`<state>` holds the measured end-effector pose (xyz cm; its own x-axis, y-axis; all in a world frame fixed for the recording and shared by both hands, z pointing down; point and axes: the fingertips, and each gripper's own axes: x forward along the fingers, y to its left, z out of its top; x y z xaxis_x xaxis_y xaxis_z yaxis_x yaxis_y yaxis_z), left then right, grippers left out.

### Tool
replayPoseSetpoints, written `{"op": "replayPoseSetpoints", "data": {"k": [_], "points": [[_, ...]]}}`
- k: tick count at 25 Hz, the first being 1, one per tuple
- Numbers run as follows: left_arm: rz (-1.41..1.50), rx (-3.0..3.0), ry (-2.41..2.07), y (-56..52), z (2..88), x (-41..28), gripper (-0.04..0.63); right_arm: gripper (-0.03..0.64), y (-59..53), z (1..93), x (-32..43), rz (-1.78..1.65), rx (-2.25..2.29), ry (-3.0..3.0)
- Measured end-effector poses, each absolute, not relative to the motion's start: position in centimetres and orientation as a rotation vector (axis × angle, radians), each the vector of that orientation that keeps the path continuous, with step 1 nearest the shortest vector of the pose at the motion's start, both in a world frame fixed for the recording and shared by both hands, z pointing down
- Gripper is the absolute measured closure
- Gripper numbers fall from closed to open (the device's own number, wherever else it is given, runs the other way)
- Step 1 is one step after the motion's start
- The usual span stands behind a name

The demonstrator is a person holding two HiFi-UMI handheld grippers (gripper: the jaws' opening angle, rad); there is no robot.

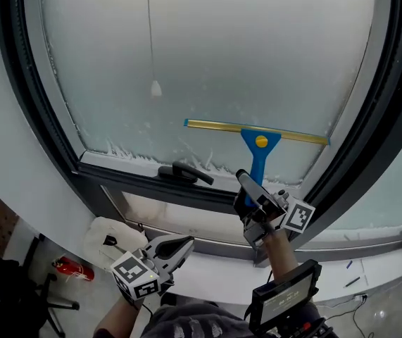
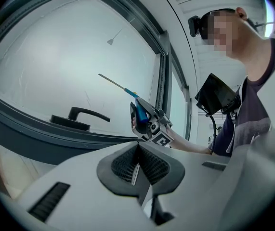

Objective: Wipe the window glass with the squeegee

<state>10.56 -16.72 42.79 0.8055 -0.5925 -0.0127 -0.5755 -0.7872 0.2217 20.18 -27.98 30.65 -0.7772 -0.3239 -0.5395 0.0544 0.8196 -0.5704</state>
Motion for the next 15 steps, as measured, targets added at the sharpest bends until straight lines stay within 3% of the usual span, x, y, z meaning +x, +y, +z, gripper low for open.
{"op": "replayPoseSetpoints", "data": {"k": [15], "points": [[-0.163,2.831,-0.846,-16.1,42.4,6.0,0.591,0.515,-25.4,26.5,16.4,-0.533,-0.208,2.449]]}}
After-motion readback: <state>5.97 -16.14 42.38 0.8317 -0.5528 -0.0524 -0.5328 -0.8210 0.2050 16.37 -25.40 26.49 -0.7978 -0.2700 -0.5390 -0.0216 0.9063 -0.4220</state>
